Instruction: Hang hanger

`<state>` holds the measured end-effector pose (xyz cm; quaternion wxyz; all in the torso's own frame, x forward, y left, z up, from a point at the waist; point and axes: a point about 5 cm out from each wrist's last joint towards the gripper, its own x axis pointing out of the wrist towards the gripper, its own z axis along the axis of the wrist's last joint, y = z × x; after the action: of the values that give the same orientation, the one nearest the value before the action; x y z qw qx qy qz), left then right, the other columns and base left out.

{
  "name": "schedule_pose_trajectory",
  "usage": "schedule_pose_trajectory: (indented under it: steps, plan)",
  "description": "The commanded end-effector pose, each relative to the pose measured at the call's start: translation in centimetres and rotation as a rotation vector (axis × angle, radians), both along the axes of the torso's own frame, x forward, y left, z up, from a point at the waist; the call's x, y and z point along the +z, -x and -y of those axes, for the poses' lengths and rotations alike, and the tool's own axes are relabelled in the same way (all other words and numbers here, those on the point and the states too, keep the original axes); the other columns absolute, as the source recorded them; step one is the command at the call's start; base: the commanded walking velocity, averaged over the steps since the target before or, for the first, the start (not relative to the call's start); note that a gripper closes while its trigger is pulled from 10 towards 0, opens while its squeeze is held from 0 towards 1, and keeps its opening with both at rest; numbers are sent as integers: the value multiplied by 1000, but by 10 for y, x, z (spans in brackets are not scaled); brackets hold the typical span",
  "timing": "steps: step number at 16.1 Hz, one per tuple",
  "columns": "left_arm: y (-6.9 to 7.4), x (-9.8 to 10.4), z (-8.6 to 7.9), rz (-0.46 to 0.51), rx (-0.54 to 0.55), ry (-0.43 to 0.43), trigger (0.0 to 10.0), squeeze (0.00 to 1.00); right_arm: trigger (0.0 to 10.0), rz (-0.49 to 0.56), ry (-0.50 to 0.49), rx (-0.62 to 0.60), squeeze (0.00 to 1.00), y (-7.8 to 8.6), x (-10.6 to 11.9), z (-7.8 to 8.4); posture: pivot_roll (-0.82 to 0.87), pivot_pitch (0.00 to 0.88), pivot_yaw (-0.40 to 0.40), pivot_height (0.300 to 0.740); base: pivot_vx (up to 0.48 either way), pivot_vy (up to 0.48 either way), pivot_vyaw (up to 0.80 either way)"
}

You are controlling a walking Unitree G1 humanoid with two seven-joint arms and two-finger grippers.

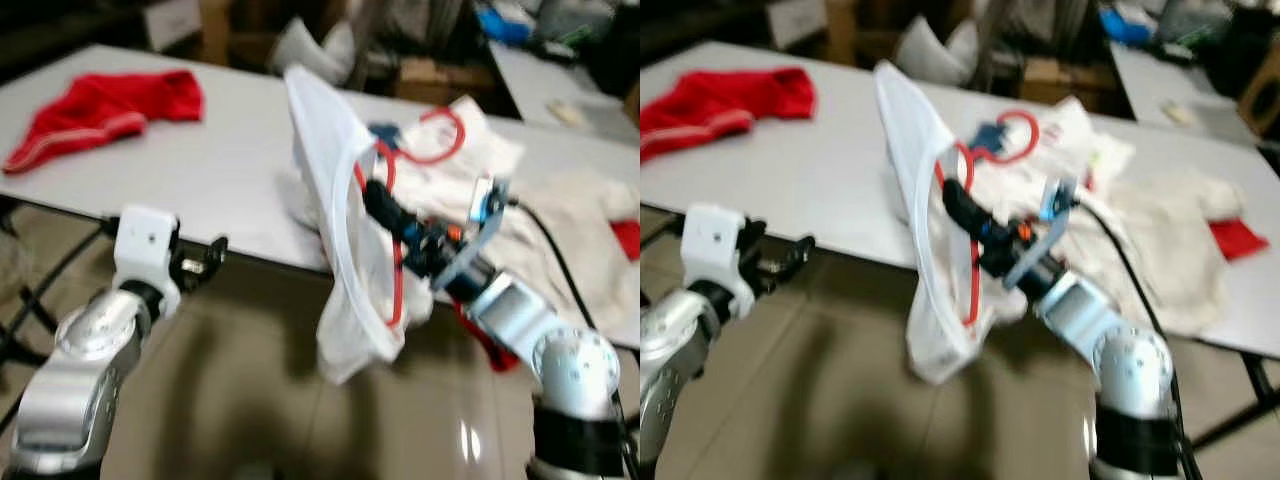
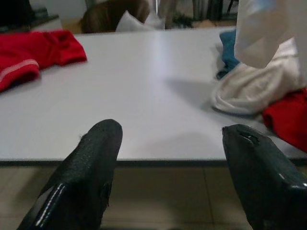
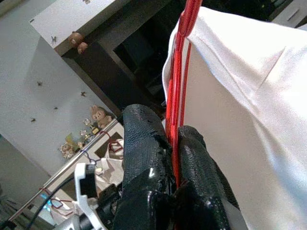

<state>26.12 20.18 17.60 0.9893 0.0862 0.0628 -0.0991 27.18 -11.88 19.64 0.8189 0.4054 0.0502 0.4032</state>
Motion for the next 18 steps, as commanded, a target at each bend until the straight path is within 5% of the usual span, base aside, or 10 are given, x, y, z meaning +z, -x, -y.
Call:
schedule_pose_trajectory:
  steps: [1,4,7,18]
  plan:
    - [0,3,11,21,-41,-3,10000,463,10000,32,5,-11,0,2,5,1,-65,0,-64,740,0,0,800]
    - [-1,-2,31,6,-106,13,10000,361,10000,15,13,-68,0,4,-1,8,-83,0,-35,740,0,0,800]
    - [-4,-4,37,5,-134,-27,10000,0,10000,17,36,-96,0,6,-5,12,-94,0,-6,740,0,0,800]
    - [-8,-5,30,-2,-114,-55,10000,0,10000,40,68,-96,0,3,-3,13,-98,0,-4,740,0,0,800]
